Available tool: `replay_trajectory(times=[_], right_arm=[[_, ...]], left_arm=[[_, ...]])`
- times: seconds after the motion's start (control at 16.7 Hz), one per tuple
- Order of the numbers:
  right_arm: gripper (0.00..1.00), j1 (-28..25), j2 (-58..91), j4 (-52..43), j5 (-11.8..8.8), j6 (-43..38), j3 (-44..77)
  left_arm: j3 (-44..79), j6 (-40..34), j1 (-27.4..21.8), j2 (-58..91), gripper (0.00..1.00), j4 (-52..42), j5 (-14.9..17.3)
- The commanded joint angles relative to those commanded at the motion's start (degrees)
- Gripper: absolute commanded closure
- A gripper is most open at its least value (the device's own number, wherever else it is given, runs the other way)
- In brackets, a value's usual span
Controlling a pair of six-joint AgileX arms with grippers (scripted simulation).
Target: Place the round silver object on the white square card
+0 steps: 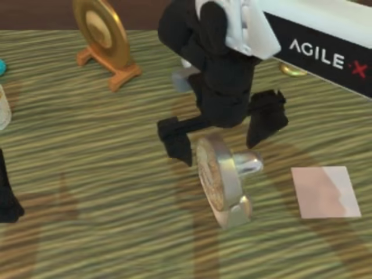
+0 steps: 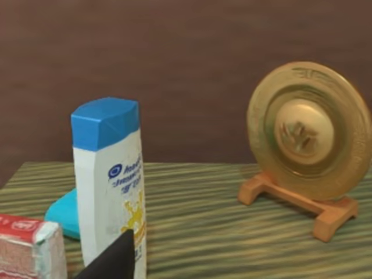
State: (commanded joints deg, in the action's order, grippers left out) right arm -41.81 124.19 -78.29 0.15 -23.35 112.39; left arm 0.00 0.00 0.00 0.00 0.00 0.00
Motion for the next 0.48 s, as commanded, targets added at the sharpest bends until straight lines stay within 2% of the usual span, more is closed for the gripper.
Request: replay_trajectory(times=[0.18, 0.42, 0.48], right_arm=[[0.00, -0.1, -0.2, 4.1, 0.0, -0.1, -4.3], [0.00, -0.1, -0.2, 4.5, 0.0, -0.1, -4.6], [0.08, -0.1, -0.2, 4.5, 0.0, -0.1, -4.6]], left_arm=[[0.0, 0.0, 0.0, 0.0, 0.00, 0.0, 0.0], [0.0, 0.0, 0.0, 0.0, 0.00, 0.0, 0.0], [0.0, 0.0, 0.0, 0.0, 0.00, 0.0, 0.0]])
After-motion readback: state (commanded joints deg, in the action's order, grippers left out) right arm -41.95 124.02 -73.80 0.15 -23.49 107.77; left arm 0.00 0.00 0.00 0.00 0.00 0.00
